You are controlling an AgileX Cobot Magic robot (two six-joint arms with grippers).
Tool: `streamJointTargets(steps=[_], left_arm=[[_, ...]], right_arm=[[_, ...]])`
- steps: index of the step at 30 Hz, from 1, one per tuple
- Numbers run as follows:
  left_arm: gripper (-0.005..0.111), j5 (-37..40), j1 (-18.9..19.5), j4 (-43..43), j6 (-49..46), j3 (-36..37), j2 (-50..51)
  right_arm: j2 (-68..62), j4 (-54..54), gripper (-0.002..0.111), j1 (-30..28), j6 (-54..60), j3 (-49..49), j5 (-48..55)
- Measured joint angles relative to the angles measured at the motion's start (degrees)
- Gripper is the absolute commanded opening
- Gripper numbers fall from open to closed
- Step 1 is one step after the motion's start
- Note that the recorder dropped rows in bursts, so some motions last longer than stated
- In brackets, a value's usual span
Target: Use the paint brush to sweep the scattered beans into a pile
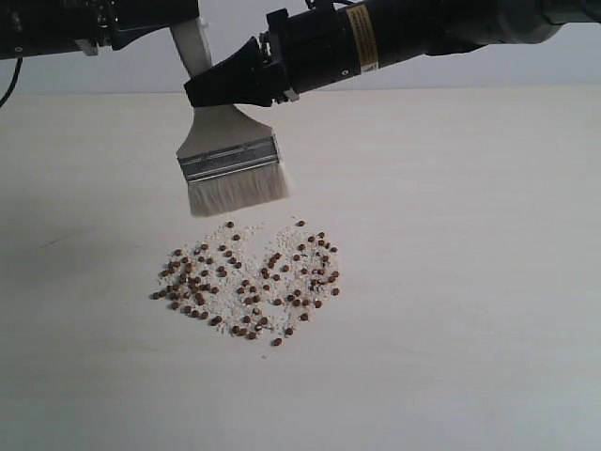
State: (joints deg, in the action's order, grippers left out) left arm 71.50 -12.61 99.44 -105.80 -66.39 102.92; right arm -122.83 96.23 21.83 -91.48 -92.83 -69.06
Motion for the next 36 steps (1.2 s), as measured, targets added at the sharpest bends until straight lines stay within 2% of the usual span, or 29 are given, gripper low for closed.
streamJointTargets(steps=[3,6,24,31,36], left_arm=[[0.000,0.15,0.00,0.37,0.90,-0.13,0.00],[0.000,-0.99,0.00,-0.05,1.11,-0.13,0.00],[0.000,-1.89,0.00,-0.42,4.97,-0.13,0.00],[0.000,-1.89,-1.64,-1.31,5.38,-0.13,0.00],[0.000,-1.89,-1.72,-1.55,5.50,-0.13,0.00]], right_arm=[[0.00,-1.79,0.039,0.00,0.29,0.00,0.19],[0.00,-3.78,0.043,0.00,2.01,0.00,0.07],[0.00,-7.75,0.044,0.13,5.84,0.00,-0.49],[0.00,-7.83,0.043,0.13,5.98,0.00,-0.53],[0.00,-7.11,0.035,0.13,5.61,0.00,-0.62]])
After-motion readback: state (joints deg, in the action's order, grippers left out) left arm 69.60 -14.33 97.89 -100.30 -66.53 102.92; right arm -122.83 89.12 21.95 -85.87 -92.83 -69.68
